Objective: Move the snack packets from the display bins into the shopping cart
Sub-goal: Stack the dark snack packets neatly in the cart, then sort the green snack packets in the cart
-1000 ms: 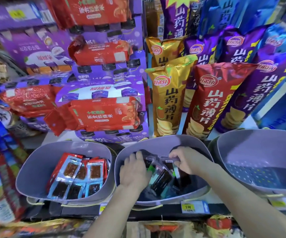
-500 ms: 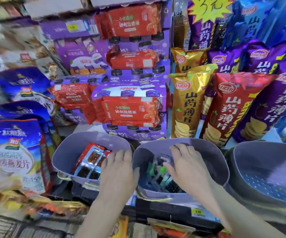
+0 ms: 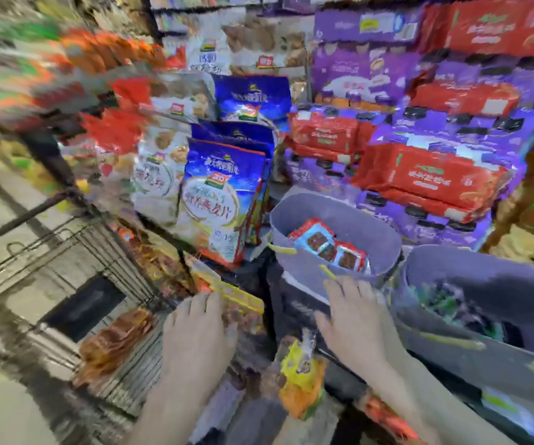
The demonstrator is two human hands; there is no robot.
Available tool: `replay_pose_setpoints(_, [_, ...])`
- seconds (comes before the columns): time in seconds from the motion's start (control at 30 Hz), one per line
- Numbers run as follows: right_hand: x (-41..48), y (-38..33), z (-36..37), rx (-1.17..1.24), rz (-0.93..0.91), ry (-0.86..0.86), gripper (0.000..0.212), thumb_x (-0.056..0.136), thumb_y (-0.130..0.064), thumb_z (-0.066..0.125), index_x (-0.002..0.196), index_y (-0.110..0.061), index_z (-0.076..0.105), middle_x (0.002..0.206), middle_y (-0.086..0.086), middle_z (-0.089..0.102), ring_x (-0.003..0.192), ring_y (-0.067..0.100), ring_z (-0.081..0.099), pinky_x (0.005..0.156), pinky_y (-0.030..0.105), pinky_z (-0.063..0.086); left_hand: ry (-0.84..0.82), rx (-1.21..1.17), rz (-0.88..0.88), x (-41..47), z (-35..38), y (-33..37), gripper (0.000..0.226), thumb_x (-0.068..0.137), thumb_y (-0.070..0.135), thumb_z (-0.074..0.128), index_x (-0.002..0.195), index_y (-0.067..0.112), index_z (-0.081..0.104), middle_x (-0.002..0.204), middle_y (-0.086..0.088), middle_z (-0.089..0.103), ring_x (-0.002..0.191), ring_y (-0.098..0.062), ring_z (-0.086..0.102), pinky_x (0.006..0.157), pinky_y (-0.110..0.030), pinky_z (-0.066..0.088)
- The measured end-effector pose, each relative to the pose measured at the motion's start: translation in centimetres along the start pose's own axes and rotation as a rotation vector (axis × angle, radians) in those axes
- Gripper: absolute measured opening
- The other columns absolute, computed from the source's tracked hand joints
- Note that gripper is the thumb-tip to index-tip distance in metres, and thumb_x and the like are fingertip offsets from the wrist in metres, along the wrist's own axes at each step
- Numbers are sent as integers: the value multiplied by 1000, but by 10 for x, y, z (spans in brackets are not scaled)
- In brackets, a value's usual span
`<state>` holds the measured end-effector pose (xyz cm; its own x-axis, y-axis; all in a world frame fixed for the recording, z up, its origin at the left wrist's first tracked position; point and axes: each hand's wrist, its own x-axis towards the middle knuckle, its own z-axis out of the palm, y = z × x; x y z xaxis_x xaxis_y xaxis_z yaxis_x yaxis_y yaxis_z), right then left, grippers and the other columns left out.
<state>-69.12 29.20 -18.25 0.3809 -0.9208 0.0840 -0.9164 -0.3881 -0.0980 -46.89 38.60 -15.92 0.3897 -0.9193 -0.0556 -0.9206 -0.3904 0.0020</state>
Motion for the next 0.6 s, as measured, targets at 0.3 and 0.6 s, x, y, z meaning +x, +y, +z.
replay_pose_setpoints(0.3, [-22, -167, 34, -29, -356, -204, 59, 103, -57, 40, 151, -24, 35, 151, 1, 42, 135, 28, 42, 109, 41, 34, -139, -97, -409, -87, 41, -158, 49, 103, 59, 48, 141, 28, 50, 144, 6, 56, 133, -21, 52, 106, -37, 46])
replay_pose_setpoints(0.6, [8, -263, 83, -96, -658, -398, 52, 104, -52, 41, 146, -22, 40, 147, 2, 45, 133, 28, 45, 109, 41, 37, -254, -202, -686, -116, 96, -222, 56, 106, 55, 46, 153, 25, 43, 153, 4, 50, 139, -23, 49, 108, -37, 48])
